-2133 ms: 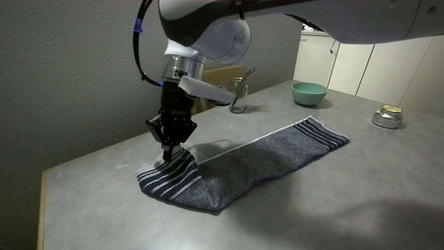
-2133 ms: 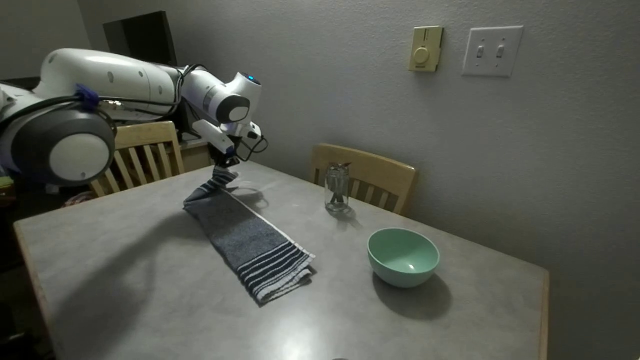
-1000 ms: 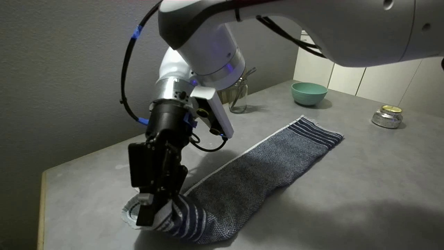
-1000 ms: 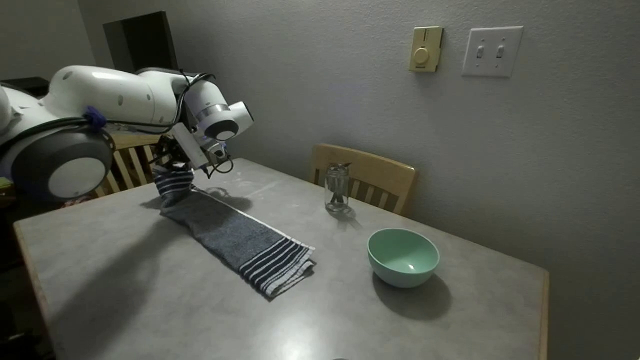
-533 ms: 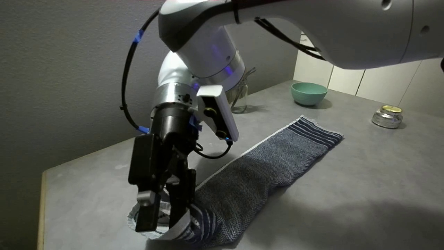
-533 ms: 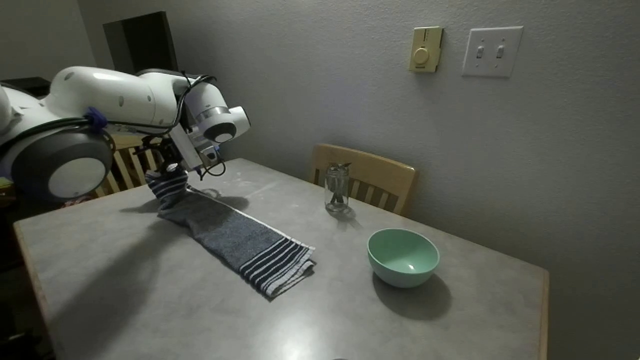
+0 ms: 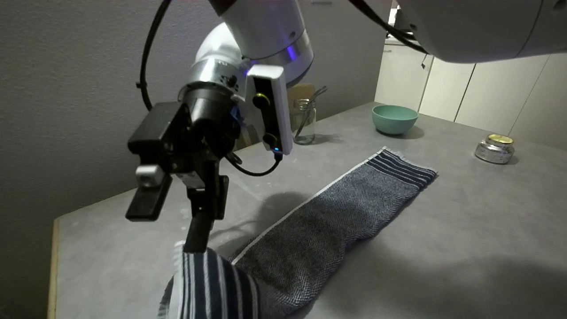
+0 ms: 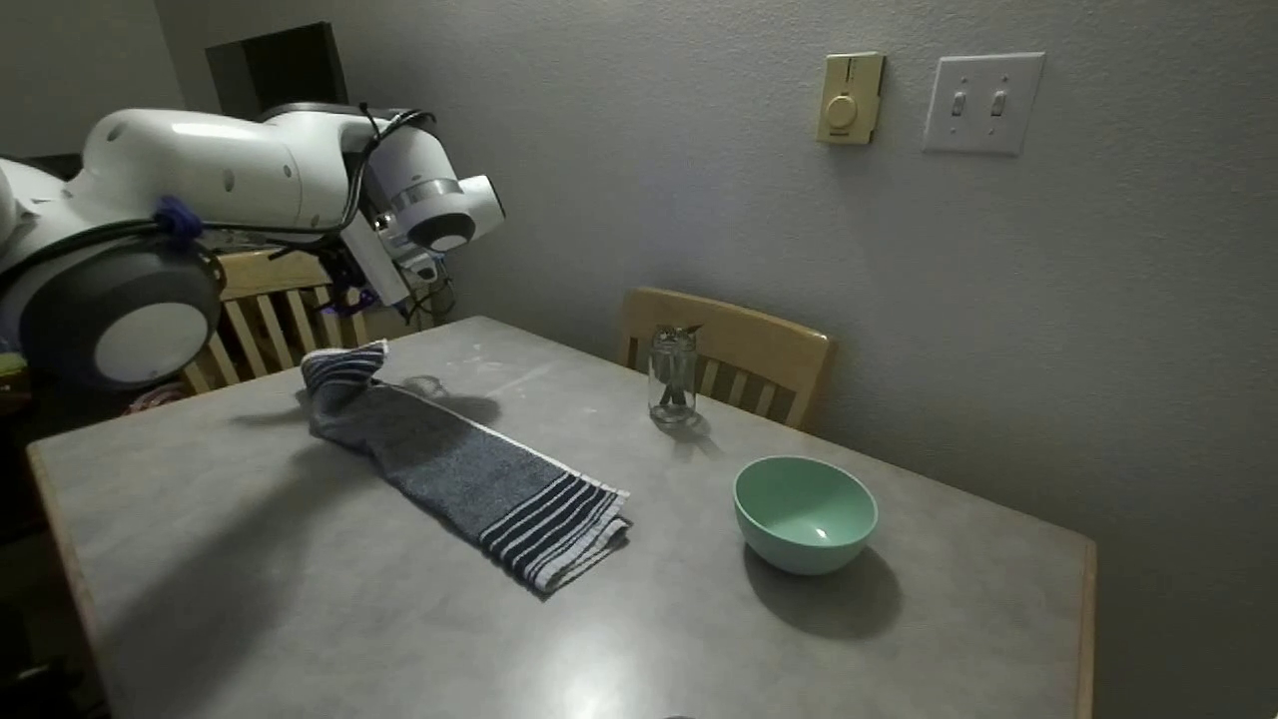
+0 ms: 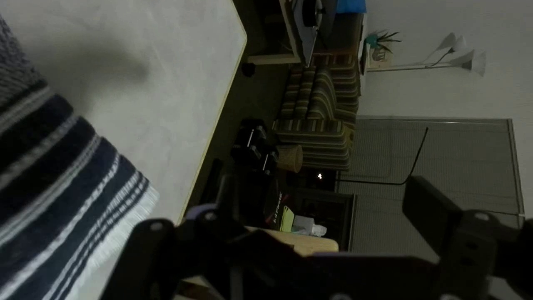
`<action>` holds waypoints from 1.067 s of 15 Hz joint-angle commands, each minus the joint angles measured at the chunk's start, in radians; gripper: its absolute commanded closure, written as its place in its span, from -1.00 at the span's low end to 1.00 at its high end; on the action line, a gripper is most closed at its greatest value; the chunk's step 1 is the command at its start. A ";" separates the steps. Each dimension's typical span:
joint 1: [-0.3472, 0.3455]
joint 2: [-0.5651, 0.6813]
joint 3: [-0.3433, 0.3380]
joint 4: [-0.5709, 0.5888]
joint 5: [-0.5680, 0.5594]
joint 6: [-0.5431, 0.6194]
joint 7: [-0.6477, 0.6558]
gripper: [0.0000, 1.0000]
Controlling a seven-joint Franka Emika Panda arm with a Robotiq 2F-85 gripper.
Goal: Unfold the towel from right to left
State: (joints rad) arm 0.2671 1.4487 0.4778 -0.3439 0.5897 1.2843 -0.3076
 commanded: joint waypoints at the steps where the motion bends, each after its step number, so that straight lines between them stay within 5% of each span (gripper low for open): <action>1: 0.009 -0.050 -0.007 0.000 -0.022 0.019 -0.034 -1.00; 5: 0.002 -0.078 -0.022 -0.001 -0.037 0.028 -0.045 -1.00; 16: 0.029 -0.191 -0.221 -0.008 -0.334 0.036 0.116 -1.00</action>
State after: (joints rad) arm 0.2757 1.3075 0.3061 -0.3437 0.3126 1.3212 -0.2582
